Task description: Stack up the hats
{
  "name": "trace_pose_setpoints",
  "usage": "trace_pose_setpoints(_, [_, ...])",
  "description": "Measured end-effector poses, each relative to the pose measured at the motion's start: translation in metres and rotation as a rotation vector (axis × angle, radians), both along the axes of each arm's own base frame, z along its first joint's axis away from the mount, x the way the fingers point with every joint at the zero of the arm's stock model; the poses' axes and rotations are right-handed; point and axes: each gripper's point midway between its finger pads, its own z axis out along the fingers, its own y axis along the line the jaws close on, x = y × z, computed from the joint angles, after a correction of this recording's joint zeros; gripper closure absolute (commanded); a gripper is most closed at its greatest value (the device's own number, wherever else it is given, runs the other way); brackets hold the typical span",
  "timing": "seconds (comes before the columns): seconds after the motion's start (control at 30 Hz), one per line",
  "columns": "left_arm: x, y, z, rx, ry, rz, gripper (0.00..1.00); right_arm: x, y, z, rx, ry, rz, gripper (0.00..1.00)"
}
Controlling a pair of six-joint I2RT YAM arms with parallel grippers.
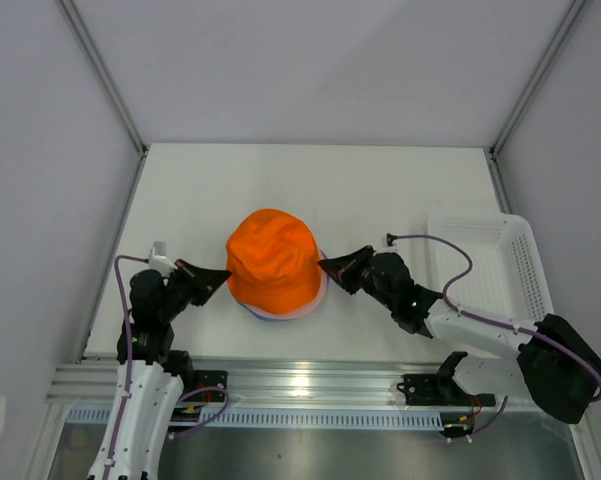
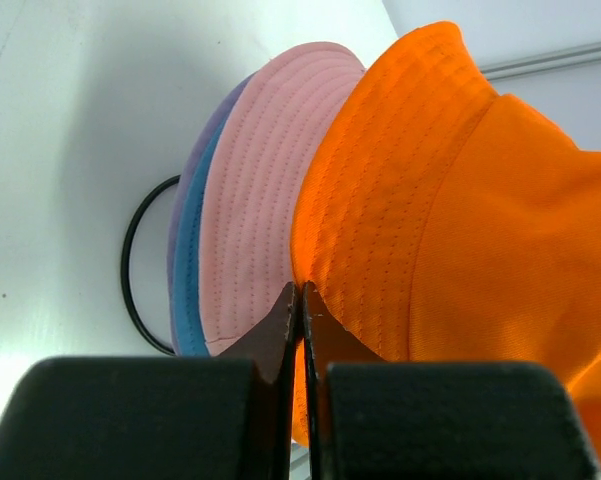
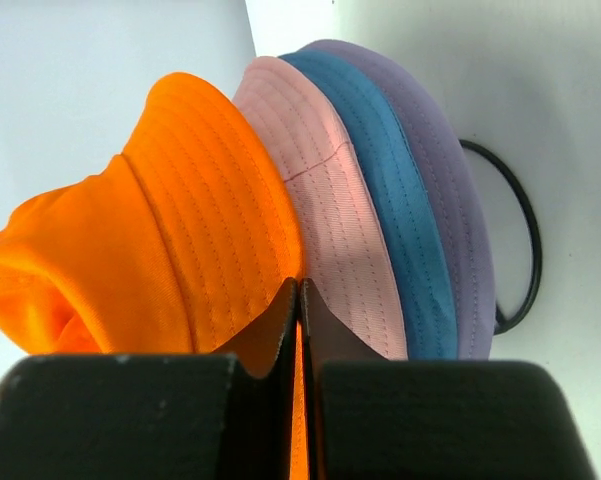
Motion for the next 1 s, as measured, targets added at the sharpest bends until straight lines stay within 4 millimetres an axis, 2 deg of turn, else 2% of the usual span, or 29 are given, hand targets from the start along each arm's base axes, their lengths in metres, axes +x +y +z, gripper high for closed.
trace_pose_setpoints(0.17, [0.0, 0.003, -0.009, 0.024, 0.032, 0.009, 0.99, 0.001, -0.013, 0.002, -0.058, -0.034, -0.024, 1.0])
trace_pose_setpoints(0.43, [0.0, 0.005, -0.022, 0.057, 0.055, 0.003, 0.99, 0.0, -0.025, -0.019, -0.152, -0.035, -0.017, 1.0])
trace_pose_setpoints(0.73, [0.002, 0.004, -0.036, 0.086, 0.107, -0.03, 0.99, 0.0, -0.012, -0.04, -0.183, -0.002, 0.038, 1.0])
trace_pose_setpoints(1.0, [0.003, 0.001, -0.04, 0.123, 0.144, -0.056, 0.99, 0.001, -0.006, -0.046, -0.212, 0.006, 0.069, 1.0])
